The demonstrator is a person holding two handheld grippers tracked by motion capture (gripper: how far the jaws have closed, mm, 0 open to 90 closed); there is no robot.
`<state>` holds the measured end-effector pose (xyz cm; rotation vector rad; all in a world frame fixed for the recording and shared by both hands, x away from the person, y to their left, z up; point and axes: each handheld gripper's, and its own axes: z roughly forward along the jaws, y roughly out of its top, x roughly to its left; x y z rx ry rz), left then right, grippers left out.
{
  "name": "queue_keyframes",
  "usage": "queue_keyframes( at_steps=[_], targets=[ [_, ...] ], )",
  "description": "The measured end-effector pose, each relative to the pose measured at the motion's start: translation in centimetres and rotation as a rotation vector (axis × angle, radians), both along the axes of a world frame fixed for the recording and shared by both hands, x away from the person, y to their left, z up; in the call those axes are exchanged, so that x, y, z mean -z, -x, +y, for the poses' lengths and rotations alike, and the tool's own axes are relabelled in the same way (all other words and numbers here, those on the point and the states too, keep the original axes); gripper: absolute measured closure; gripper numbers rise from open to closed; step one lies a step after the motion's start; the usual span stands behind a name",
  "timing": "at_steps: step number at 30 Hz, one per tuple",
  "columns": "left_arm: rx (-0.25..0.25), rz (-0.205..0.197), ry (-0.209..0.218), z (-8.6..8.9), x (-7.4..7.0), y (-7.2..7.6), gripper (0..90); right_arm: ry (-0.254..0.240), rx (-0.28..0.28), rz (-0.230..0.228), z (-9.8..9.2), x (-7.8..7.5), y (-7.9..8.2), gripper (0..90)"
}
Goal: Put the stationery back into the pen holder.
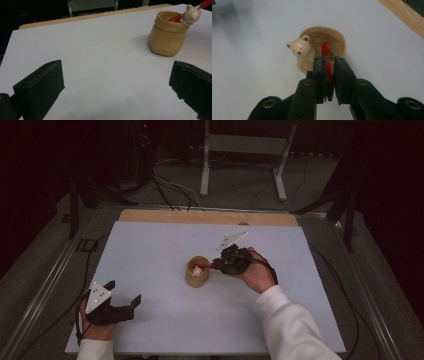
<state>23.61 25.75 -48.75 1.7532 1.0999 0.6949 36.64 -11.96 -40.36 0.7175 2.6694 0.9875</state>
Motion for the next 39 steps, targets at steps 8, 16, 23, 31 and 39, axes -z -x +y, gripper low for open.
queue_keyframes(
  at_steps=[8, 16, 23, 31, 39],
  targets=[
    [0.001, 0.001, 0.0, 0.0, 0.0, 0.0, 0.2, -0.009, -0.002, 0.017, 0.9, 0.5, -0.6, 81.1],
    [0.0, 0.001, 0.0, 0.0, 0.0, 0.0, 0.3, -0.034, 0.001, 0.034, 1.1, 0.6, -0.9, 81.2],
    [0.001, 0.003, -0.003, -0.1, 0.0, 0.0, 0.3, -0.058, 0.01, 0.036, 1.1, 0.5, -1.1, 81.2],
    [0.002, 0.002, 0.0, 0.0, 0.0, 0.0, 0.2, -0.083, -0.01, 0.047, 1.2, 0.2, -1.2, 81.6],
    [0.002, 0.003, -0.001, -0.1, 0.0, -0.1, 0.3, -0.1, 0.008, 0.05, 1.3, 0.1, -1.5, 81.7]
  ],
)
